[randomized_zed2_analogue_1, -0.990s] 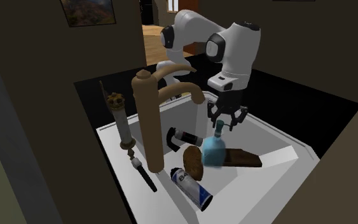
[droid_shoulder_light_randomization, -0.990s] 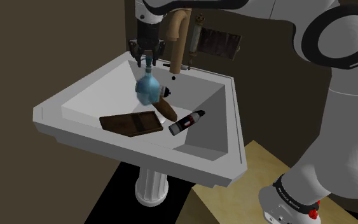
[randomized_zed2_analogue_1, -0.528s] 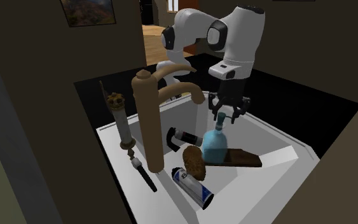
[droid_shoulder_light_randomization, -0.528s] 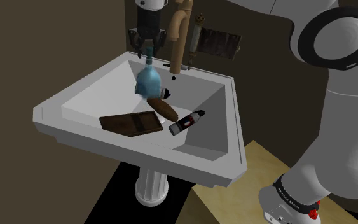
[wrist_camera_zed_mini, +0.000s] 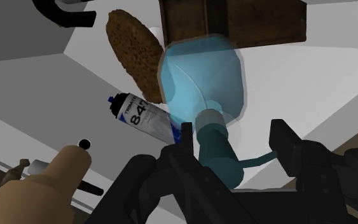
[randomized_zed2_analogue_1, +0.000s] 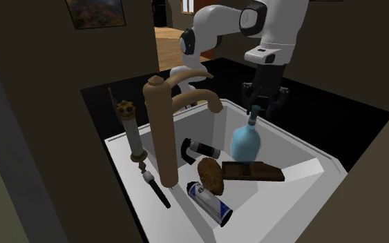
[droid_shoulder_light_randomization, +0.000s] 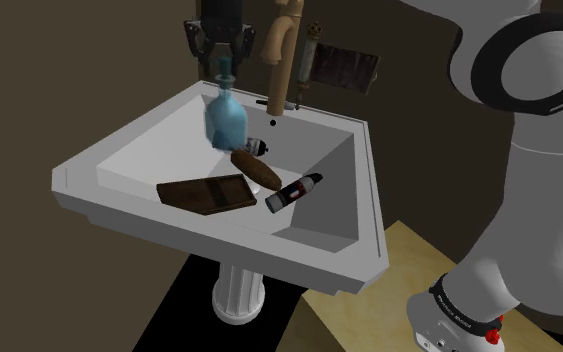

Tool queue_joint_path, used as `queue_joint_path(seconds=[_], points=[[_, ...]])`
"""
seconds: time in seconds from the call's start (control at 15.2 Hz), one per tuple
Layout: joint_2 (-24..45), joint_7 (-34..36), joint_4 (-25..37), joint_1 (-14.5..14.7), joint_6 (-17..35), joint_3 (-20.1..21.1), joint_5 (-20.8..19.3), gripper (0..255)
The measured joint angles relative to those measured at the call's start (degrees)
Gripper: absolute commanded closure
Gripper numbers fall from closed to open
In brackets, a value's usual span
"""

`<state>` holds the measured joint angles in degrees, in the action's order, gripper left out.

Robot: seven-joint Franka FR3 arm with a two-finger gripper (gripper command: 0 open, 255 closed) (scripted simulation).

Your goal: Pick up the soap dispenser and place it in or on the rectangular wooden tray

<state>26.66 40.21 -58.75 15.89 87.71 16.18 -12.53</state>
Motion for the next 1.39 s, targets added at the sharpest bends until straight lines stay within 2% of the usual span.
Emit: queue_joint_path(seconds=[0.26, 0.53, 0.59, 0.99, 1.39], points=[[0.32, 3.58, 4.96, 3.98, -5.08, 0.93, -0.84, 255], [6.76, 6.37, 19.61, 10.32, -13.53, 0.99, -3.28, 255], [6.48, 6.79, 19.14, 10.52, -13.52, 1.1, -3.23, 255], [0.27, 8.4, 4.52, 7.88, -5.37, 1.95, -1.49, 255], [-2.77, 9.1, -4.99, 6.36, 1.07, 2.16, -0.55, 255]])
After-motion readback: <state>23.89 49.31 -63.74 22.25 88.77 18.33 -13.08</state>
